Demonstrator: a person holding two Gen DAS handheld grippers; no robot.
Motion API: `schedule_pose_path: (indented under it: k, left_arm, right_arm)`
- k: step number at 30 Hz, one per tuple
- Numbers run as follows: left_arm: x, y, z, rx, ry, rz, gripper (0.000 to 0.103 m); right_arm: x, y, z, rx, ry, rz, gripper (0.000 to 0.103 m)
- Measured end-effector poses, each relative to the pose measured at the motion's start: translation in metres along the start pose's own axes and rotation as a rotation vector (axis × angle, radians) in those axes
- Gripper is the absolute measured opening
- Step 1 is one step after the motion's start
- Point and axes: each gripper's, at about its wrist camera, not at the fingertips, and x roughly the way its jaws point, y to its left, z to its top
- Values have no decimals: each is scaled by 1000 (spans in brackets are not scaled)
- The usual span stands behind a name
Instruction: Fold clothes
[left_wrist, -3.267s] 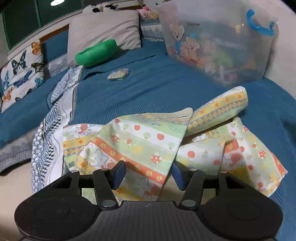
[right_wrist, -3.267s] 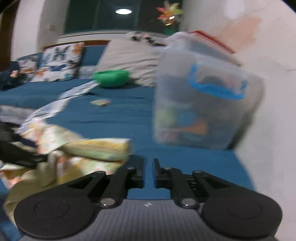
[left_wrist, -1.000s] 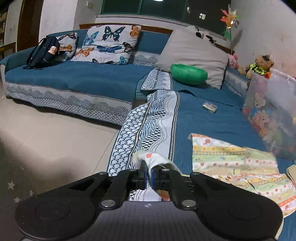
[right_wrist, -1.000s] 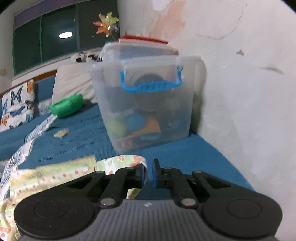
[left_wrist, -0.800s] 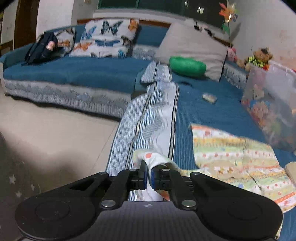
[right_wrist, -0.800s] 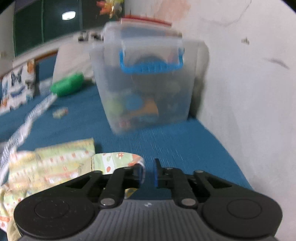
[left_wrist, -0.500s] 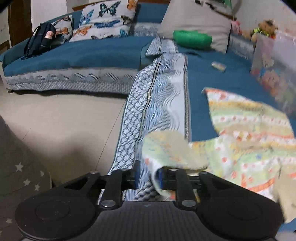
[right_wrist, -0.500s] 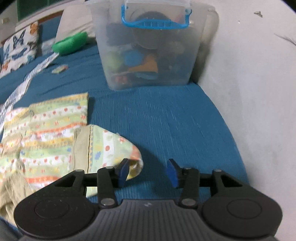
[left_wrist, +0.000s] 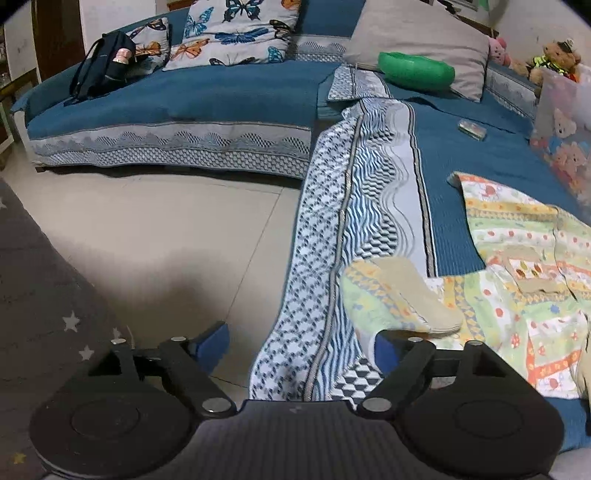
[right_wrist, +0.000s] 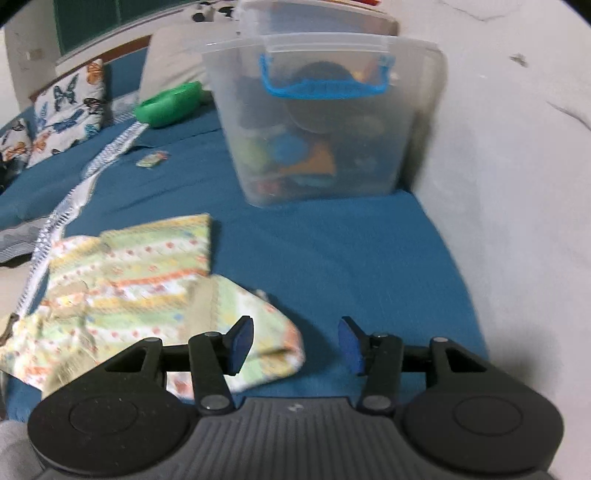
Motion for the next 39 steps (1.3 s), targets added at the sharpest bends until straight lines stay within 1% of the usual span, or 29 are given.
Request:
schedule_pose_path:
  k: [2,4,6,11,14,15,17,19,20,22,24,25,26,29,30,33,34,35,36,37,38,39]
  left_arm:
    - [0,3,3,-3,-3,17,92]
    - [3,5,3,-11,3,21,93]
    - [7,7,2,-18,12,25,93]
    - [13,11,-3,-31,37,34,95]
    - [13,13,-5,-36,38,35,96]
    - [12,12,-5,-34,36,34,96]
    - [11,11,-5,-24,29,38,97]
    - [9,10,-3,-15,20,46,97]
    - [9,8,-2,-7,14,52,97]
    - [7,2,-2,26,-6,69,96]
    - [6,-8,-3,79,-30,92,95]
    - [6,-12,-5,104,-40,101,93]
    - [6,-16,-6,125,-49,108,91]
    - [9,-24,-10,172,-56,112,84]
    - [11,-26,-11,181,-54,110,80]
    - [16,-30,-12,194,-50,103,75]
    - [17,-30,-13,191,-49,101,70]
    - [18,-30,-13,183,-48,98,67]
    - [20,-28,-13,161,-38,87,59]
    - [23,-24,-11,128,-23,70,54]
    - [25,-20,-10,95,-8,54,51]
    - [27,-17,-10,67,4,42,47]
  right_arm:
    - [10,9,6,-9,-5,24,52]
    - [23,23,6,-19,-5,66,52]
    - [37,40,2,-56,11,84,52]
    - [74,86,-19,-201,78,92,57]
    - [87,103,-32,-270,98,60,58]
    - [88,105,-36,-296,94,38,56]
    - [91,109,-43,-340,79,1,49]
    - [88,107,-42,-345,64,-2,39]
    - [84,107,-41,-348,57,1,37]
    - [78,106,-39,-355,43,7,24]
    - [72,105,-37,-362,29,7,21]
    - [68,105,-36,-368,19,-2,7]
    - [65,105,-34,-381,-1,-33,4]
    - [57,90,-27,-360,-17,-67,4]
    - [56,85,-25,-360,-22,-87,4]
    - [52,69,-22,-337,-30,-130,4]
    - [51,66,-22,-327,-29,-132,5]
    - [51,64,-22,-319,-28,-129,5]
    - [50,62,-23,-304,-28,-117,8]
    - [50,62,-24,-292,-28,-104,11]
    - [50,63,-25,-286,-29,-89,12]
    - [51,65,-26,-282,-30,-74,18]
